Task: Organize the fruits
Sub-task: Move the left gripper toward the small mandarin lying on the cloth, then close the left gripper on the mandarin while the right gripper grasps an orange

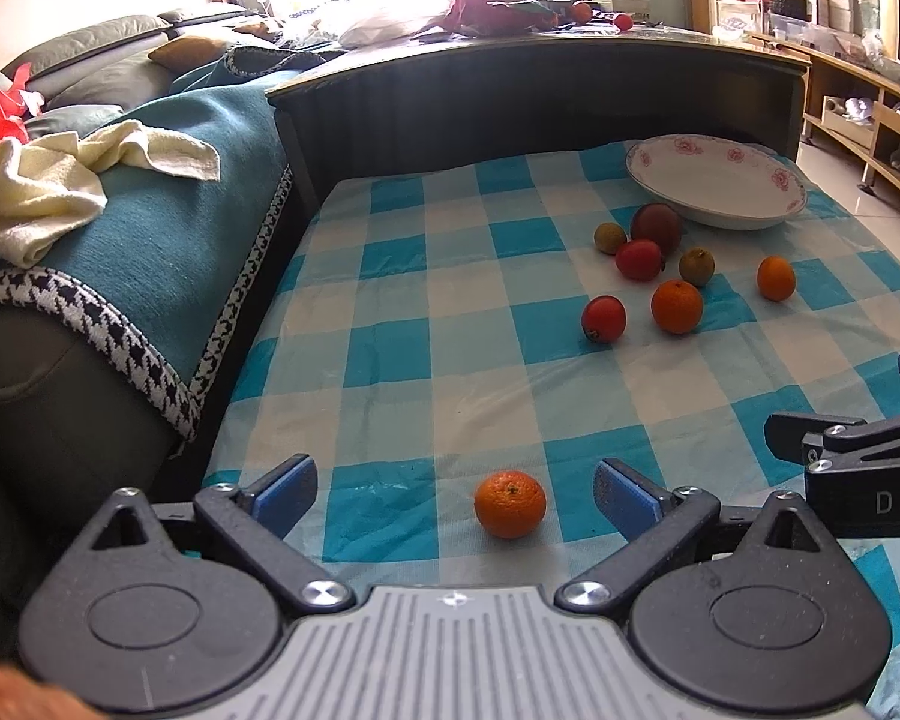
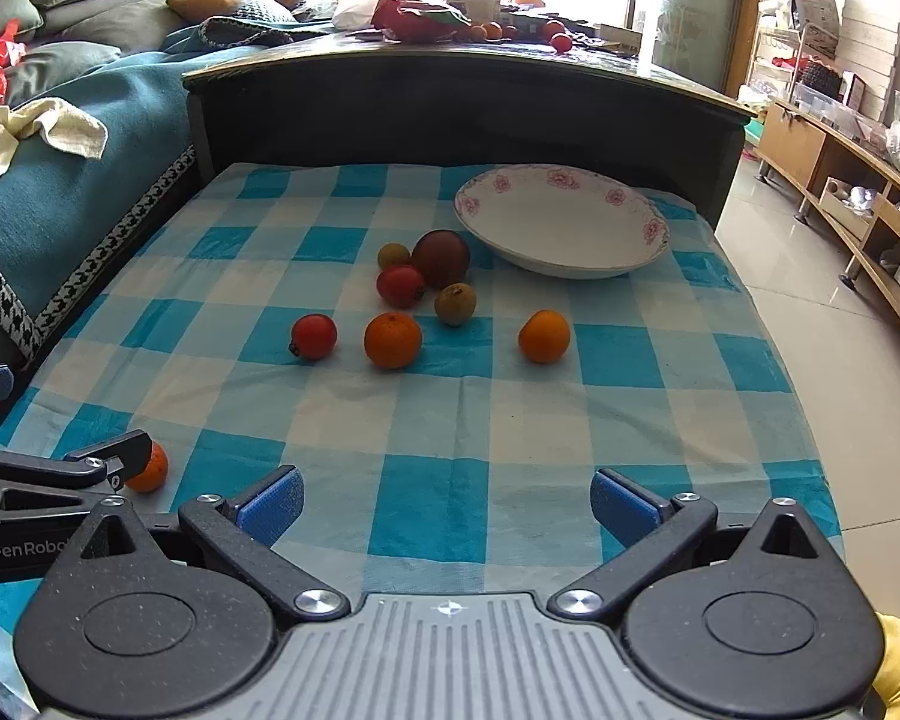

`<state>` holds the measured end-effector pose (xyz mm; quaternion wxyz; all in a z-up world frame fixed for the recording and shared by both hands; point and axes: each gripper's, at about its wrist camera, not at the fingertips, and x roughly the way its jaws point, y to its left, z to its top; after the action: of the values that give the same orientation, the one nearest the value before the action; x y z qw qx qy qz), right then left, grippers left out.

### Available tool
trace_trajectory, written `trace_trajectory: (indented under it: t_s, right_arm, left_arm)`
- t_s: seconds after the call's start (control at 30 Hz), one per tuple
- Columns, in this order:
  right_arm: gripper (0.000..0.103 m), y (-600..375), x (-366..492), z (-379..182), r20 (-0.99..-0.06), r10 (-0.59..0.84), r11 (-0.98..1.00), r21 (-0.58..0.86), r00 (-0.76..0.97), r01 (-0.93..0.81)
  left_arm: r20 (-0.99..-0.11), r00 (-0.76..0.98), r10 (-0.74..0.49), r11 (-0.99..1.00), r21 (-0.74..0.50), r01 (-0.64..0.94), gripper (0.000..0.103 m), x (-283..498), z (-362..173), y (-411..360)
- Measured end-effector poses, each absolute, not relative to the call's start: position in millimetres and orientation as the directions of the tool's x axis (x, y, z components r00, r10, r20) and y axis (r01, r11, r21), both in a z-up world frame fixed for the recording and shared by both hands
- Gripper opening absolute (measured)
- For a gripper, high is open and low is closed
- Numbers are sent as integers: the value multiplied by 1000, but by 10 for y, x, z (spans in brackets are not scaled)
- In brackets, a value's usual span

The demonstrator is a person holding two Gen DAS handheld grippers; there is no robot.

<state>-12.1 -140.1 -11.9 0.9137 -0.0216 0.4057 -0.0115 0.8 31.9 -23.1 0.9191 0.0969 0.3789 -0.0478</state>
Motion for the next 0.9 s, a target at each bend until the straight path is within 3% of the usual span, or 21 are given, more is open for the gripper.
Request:
trace_trajectory:
  t_s: [0.07,0.27,0.6,0.77,0.9]
  right_arm:
    - [96,-1385,-99,-135,-745,-28,999,-44,666,-7]
    - [95,-1357,-55,-162,-750,-4,998,-39,661,-38]
    - [89,-1409,-17,-187,-741,2,997,-54,672,-63]
    - [82,-1486,9,-253,-756,21,998,-28,654,-64]
    - [80,-1499,34,-287,-754,21,997,-37,656,-74]
  left_arm:
    - [-705,709,-19,976,139,165,103,3,-271,351]
    - [-732,680,-34,979,111,168,86,75,-395,375]
    - [-754,648,-107,974,51,221,52,116,-497,313]
    - [-771,626,-115,968,54,245,40,151,-561,250]
    - [-770,624,-132,967,39,252,39,195,-551,235]
